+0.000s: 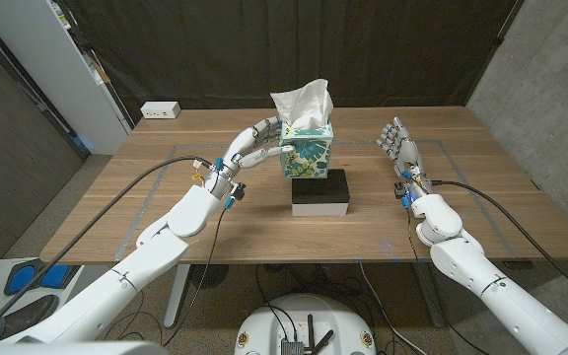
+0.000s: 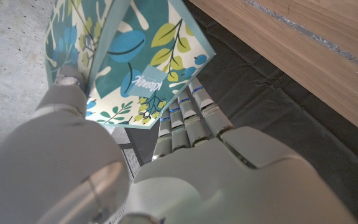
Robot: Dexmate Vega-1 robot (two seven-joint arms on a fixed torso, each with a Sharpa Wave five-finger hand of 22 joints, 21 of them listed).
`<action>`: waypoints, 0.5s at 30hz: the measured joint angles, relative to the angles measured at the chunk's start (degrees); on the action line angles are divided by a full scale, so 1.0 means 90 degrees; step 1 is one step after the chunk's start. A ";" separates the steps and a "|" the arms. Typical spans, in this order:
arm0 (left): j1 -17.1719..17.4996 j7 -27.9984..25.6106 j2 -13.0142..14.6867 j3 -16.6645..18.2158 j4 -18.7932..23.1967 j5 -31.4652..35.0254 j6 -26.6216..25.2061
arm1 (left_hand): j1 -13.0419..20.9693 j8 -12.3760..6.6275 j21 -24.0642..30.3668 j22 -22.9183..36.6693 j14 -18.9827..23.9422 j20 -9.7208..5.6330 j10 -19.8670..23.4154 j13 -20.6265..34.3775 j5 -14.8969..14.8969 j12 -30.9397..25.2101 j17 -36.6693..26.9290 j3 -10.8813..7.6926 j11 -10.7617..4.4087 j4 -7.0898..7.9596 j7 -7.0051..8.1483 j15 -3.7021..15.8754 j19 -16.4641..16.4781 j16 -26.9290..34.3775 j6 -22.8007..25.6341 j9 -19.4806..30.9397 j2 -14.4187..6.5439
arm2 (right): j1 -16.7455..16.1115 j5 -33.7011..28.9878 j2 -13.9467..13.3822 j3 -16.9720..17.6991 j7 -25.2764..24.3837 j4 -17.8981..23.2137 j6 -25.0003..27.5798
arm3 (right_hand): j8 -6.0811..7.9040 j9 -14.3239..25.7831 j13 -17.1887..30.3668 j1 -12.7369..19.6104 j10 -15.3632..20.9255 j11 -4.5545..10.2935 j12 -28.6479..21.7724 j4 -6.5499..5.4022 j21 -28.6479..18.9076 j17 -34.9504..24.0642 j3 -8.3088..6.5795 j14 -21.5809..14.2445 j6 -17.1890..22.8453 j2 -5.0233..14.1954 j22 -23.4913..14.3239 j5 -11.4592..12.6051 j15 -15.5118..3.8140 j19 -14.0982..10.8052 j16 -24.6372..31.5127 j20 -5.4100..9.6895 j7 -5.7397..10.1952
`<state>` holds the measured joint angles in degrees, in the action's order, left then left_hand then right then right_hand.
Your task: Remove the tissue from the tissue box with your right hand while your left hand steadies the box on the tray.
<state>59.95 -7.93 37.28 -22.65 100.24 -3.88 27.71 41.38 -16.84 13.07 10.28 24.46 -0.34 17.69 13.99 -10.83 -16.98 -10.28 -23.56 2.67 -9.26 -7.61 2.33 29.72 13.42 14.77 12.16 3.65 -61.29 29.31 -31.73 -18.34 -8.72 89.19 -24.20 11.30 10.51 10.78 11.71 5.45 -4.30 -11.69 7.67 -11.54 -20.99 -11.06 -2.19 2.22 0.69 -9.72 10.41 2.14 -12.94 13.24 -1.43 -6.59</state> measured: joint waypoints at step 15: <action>0.0001 -0.0014 -0.0059 -0.0005 -0.0058 -0.0042 0.0051 | -0.0018 0.0025 -0.0017 -0.0003 0.0025 -0.0007 0.0000 -0.0001 -0.0002 0.0000 0.0001 0.0037 0.0000 0.0018 0.0046 0.0001 0.0007 -0.0043 0.0047 0.0001 -0.0018 | -0.0443 -0.0052 -0.0183 0.0119 -0.0081 0.0420 0.0034 | 0.0050 0.0000 0.0033 0.0000 0.0103 -0.0057 0.0000 0.0000 0.0000 0.0000 0.0000 -0.0091 0.0119 0.0000 -0.0035 0.0000 0.0022 -0.0092 0.0048 -0.0001 -0.0018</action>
<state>59.96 -8.06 36.75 -22.69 99.71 -4.25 28.18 41.22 -16.61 12.92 10.26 24.69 -0.41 17.69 13.99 -10.85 -16.98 -10.27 -23.23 2.67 -9.10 -7.19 2.34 29.78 13.03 15.19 12.16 3.49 -65.27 28.84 -33.38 -17.27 -9.44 92.97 -23.89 11.75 10.51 11.08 11.71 6.38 -4.81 -11.69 7.67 -11.54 -20.99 -11.06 -3.01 3.29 0.69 -10.03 10.41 2.34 -13.76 13.67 -1.44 -6.76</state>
